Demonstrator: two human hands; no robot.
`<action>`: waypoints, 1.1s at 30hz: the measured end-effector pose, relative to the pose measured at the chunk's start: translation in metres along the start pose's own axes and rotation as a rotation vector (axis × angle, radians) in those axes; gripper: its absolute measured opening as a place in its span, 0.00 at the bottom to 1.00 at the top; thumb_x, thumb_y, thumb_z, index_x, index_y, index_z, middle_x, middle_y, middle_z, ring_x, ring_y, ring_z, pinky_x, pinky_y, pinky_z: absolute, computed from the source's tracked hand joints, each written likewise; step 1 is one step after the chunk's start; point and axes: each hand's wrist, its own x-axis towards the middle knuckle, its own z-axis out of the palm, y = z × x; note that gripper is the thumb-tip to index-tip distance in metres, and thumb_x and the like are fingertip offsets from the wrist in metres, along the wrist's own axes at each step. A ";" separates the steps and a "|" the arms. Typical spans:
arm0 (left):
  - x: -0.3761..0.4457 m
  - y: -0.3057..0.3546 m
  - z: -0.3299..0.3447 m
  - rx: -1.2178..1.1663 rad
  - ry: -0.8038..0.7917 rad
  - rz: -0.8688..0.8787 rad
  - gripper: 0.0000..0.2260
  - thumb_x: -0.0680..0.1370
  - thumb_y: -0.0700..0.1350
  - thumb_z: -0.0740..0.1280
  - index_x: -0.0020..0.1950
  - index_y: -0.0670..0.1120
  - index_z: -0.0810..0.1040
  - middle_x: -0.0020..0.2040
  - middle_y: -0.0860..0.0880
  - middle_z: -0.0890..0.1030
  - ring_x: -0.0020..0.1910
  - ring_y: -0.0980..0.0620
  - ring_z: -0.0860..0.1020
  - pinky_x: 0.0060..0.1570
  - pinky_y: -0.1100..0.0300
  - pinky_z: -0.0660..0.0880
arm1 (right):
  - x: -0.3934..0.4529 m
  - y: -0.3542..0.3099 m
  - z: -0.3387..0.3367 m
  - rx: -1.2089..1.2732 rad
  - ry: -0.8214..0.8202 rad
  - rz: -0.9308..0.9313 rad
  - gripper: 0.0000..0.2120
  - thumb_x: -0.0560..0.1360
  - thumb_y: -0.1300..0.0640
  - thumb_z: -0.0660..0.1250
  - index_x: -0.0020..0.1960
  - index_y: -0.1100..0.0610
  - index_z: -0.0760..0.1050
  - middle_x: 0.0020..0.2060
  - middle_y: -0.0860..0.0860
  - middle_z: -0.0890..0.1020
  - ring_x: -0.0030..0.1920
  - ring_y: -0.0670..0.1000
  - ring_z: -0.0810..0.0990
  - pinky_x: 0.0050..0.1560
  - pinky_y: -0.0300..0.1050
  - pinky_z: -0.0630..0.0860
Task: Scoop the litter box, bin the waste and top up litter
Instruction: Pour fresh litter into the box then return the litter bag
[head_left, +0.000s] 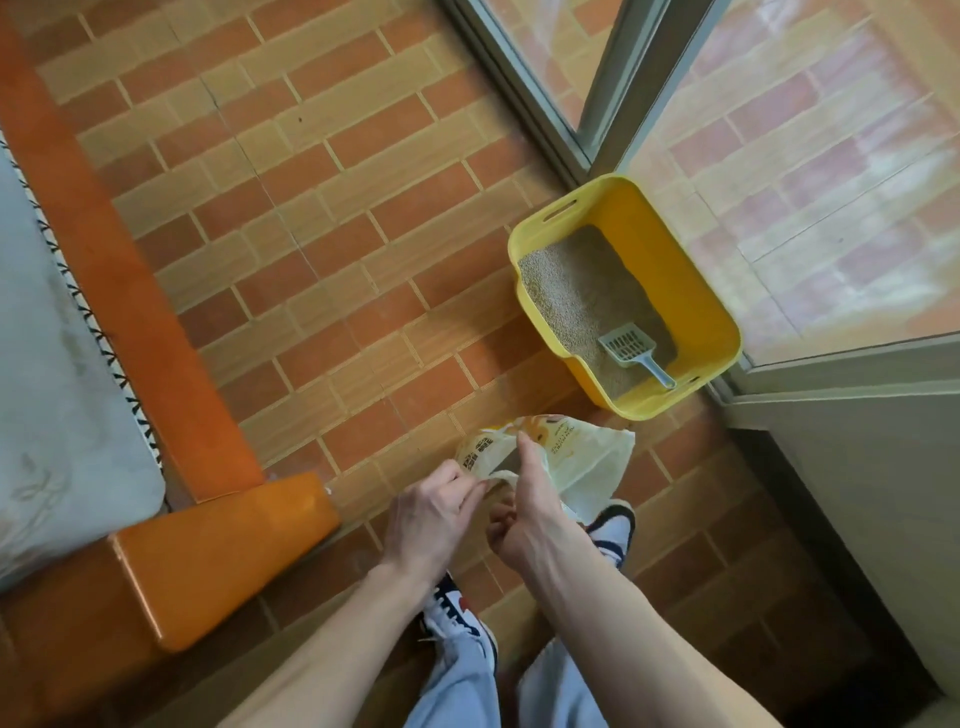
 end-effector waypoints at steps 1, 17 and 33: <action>0.000 -0.001 0.001 0.000 0.008 0.007 0.05 0.79 0.46 0.75 0.46 0.45 0.86 0.37 0.53 0.76 0.29 0.55 0.74 0.29 0.70 0.61 | 0.002 0.003 0.004 -0.015 0.040 -0.022 0.53 0.53 0.26 0.73 0.65 0.61 0.75 0.30 0.52 0.72 0.23 0.47 0.65 0.21 0.38 0.65; 0.013 0.008 -0.008 -0.055 -0.014 -0.100 0.12 0.81 0.48 0.66 0.45 0.43 0.83 0.39 0.51 0.76 0.31 0.54 0.75 0.29 0.60 0.76 | -0.001 -0.014 0.021 -0.669 -0.183 -0.236 0.26 0.78 0.40 0.64 0.57 0.65 0.78 0.41 0.53 0.77 0.35 0.48 0.72 0.33 0.41 0.68; -0.007 0.001 -0.020 -0.027 -0.178 0.109 0.18 0.74 0.54 0.63 0.58 0.45 0.78 0.50 0.50 0.80 0.45 0.50 0.80 0.46 0.54 0.81 | -0.022 -0.029 -0.038 -1.027 -0.211 -0.600 0.19 0.81 0.52 0.56 0.33 0.57 0.68 0.27 0.51 0.71 0.31 0.52 0.68 0.37 0.47 0.65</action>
